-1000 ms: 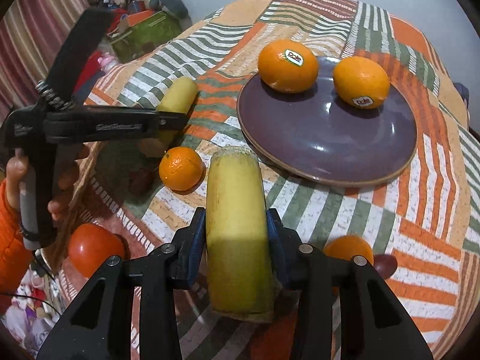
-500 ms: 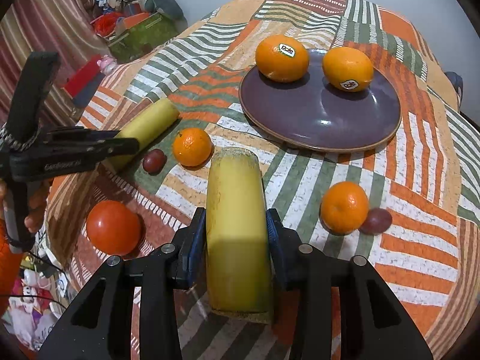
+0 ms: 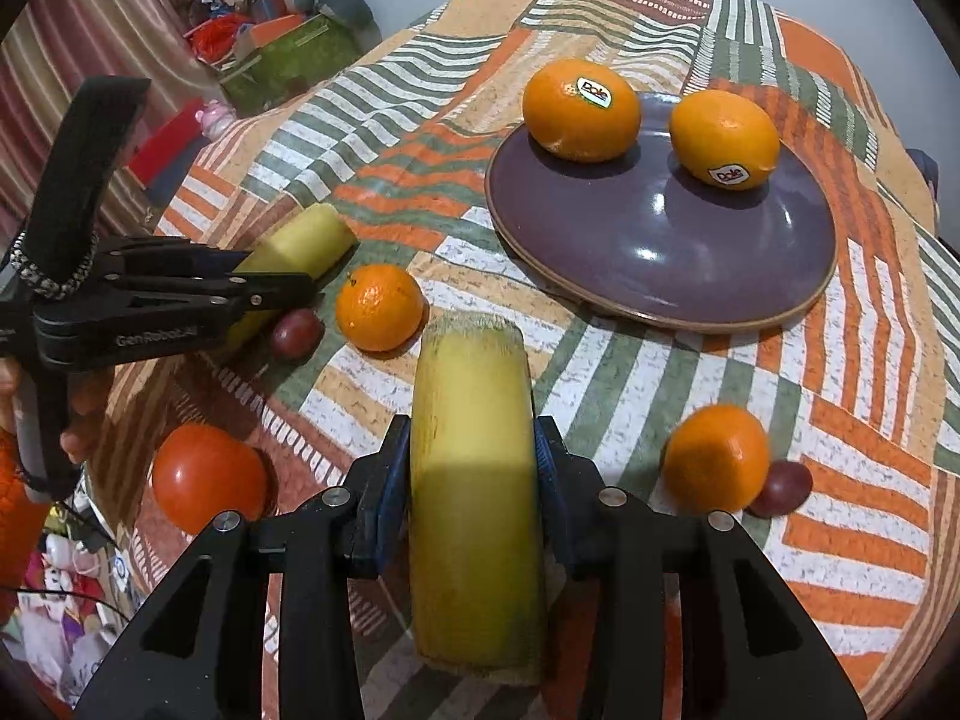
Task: Organize fruits
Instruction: 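Lift and carry the yellow fruit with the right gripper while the left gripper carries its fruit over the plate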
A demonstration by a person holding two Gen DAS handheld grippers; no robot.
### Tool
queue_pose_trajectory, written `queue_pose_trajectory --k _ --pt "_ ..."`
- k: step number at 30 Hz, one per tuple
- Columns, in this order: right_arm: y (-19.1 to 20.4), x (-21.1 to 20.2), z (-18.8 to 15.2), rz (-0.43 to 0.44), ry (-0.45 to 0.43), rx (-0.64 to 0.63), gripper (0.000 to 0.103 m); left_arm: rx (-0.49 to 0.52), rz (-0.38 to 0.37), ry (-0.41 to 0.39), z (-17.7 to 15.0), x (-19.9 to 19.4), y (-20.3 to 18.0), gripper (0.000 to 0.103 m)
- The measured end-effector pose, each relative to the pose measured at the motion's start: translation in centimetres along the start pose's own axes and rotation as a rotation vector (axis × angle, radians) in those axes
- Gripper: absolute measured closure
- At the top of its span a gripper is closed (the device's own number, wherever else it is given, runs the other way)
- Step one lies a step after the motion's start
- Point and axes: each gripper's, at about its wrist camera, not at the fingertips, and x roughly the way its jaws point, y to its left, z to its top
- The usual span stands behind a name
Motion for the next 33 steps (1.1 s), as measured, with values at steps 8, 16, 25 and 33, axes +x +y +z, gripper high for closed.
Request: queue_pose_trajectory --k 8,16,25,33 --pt "-0.6 -0.6 0.0 0.032 -0.03 0.022 0.067 0.021 0.011 -0.03 0.0 -0.9 -0.6 0.068" --pt "-1.8 -3.4 0.4 0.034 -0.108 0.056 0.067 0.015 -0.011 -0.111 0.9 -4.6 -1.0 0.068" --pt "-4.3 -7.1 1.9 -0.02 -0.232 0.098 0.067 0.045 -0.051 -0.183 3.2 -7.1 -3.6 0.069" --pt "-6.8 -8.0 3.2 -0.08 -0.295 0.154 0.067 0.094 -0.092 -0.197 5.2 -6.9 -6.9 0.069"
